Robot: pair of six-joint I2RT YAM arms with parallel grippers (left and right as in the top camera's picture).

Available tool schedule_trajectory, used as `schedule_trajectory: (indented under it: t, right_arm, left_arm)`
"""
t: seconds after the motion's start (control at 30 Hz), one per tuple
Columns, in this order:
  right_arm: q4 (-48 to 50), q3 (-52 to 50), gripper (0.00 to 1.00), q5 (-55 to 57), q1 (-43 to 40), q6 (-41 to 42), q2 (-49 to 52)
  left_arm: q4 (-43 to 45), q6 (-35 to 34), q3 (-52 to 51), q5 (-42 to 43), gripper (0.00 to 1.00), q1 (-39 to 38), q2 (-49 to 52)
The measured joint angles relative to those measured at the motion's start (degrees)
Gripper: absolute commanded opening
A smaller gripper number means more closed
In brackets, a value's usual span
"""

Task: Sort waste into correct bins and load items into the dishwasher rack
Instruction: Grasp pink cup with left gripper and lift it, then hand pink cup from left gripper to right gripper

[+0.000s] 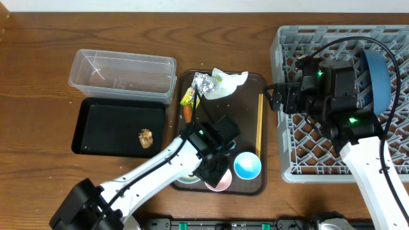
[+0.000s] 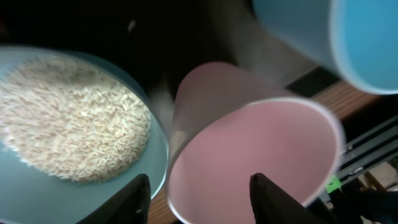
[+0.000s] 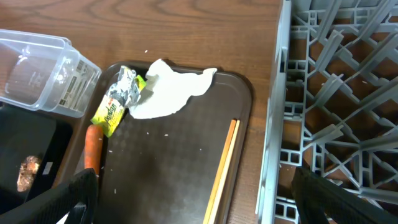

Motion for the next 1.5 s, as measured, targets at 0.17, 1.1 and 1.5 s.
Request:
schedule_trajectory:
  t: [0.17, 1.1, 1.5]
  right_arm:
    - [0.0, 0.0, 0.92, -0.1, 0.0, 0.0, 0.0]
    - [9.0, 0.0, 0.90, -19.6, 0.0, -3.0, 0.0]
    - [25.7, 0.0, 0.90, -47.3, 4.7, -6.4, 0.0]
  left_arm:
    - [1.8, -0.4, -2.0, -0.1, 0.10, 0.0, 0.0]
    - [2.6, 2.0, 11.6, 28.0, 0.06, 48.0, -15.6]
    - [11.6, 4.5, 11.6, 69.7, 0.07, 53.3, -8.3]
